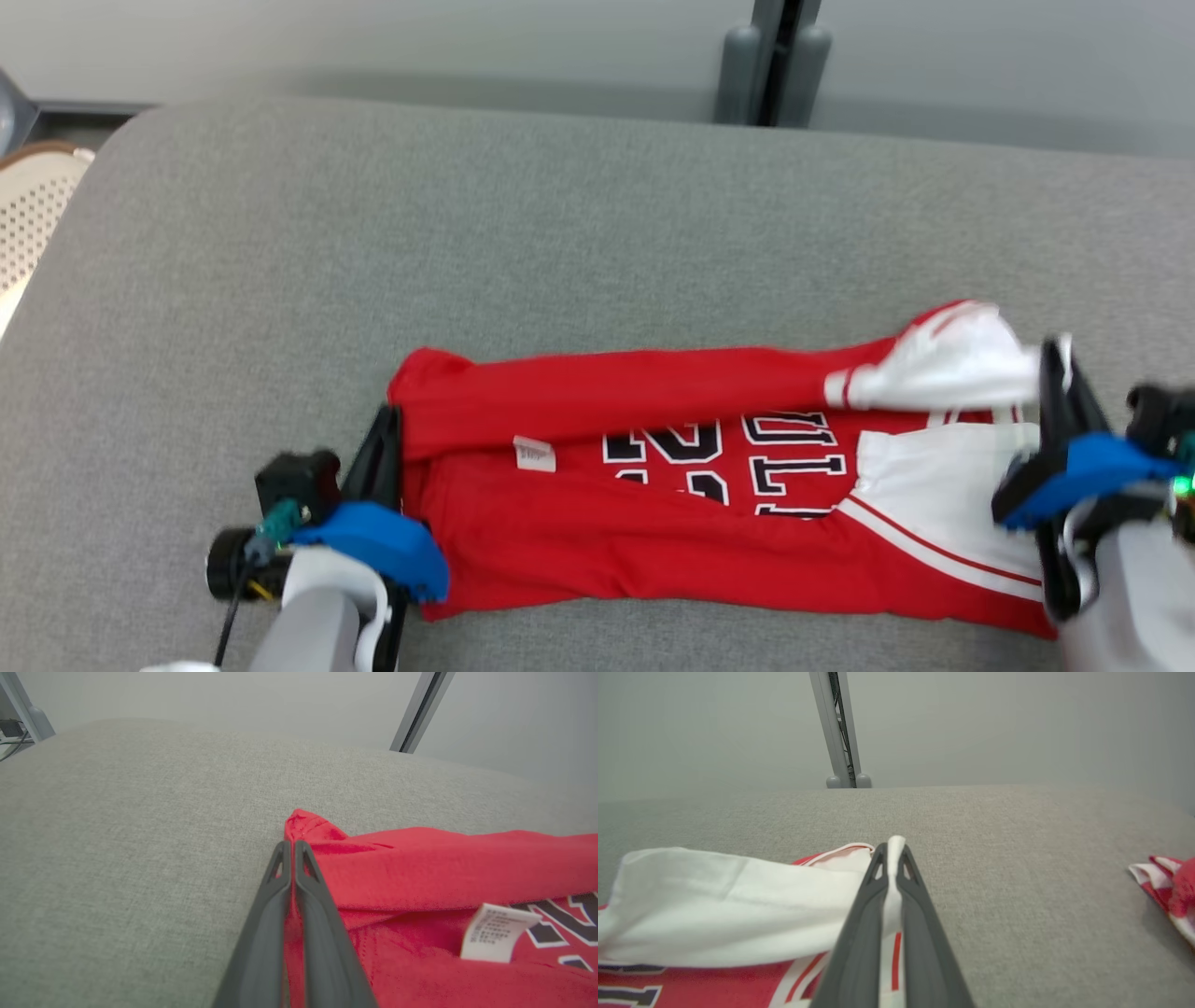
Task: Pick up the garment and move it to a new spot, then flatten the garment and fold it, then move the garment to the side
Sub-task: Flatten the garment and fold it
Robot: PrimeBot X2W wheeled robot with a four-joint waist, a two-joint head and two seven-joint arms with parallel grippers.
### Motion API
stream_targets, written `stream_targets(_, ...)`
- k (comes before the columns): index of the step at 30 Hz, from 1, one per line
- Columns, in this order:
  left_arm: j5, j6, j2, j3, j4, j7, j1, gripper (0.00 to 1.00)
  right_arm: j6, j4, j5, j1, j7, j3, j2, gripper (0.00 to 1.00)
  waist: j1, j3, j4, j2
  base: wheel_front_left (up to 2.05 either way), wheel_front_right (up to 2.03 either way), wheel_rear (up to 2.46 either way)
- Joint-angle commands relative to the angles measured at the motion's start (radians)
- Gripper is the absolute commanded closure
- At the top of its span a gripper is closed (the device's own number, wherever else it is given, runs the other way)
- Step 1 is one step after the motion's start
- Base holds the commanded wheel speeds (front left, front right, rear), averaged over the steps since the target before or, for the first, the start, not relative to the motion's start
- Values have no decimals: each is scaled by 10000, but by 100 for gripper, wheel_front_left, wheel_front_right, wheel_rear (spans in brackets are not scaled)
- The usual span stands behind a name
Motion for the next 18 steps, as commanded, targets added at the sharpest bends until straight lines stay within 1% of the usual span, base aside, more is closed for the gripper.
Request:
stream_targets(1, -14, 53, 1, -15, 79, -45, 335, 100, -3, -89, 228, 655, -44, 65, 60, 100, 4, -506, -374, 0, 0, 0, 0)
stream_targets(5, -249, 155, -1, -124, 209, -44, 1145, 100, -3, -181, 741, 1789, -43, 154, 182, 100, 4, -942, -491, 0, 0, 0, 0)
stream_targets(9, -435, 320, 3, -254, 371, -44, 1643, 100, -3, -225, 992, 2393, -44, 258, 289, 100, 4, -1178, -531, 0, 0, 0, 0)
stream_targets(10, -456, 391, 5, -270, 383, -46, 1728, 93, -3, -219, 1006, 2487, -44, 266, 303, 76, 4, -1232, -527, 0, 0, 0, 0)
stream_targets(11, -462, 436, 7, -296, 380, -46, 1804, 56, -3, -199, 1020, 2572, -44, 261, 324, 13, 4, -1279, -514, 0, 0, 0, 0)
stream_targets(12, -428, 521, 3, -317, 337, -46, 1872, 0, -3, -168, 1059, 2629, -44, 266, 348, 0, 4, -1326, -497, 0, 0, 0, 0)
stream_targets(15, -272, 742, 4, -317, -32, -44, 2068, 0, -3, -462, 947, 2691, -46, 332, 353, 0, 4, -1504, -440, 0, 0, 0, 0)
stream_targets(18, 110, 892, -7, -324, -700, -44, 2371, 0, -3, -945, 786, 2918, -43, 295, 376, 0, 4, -1754, -396, 0, 0, 0, 0)
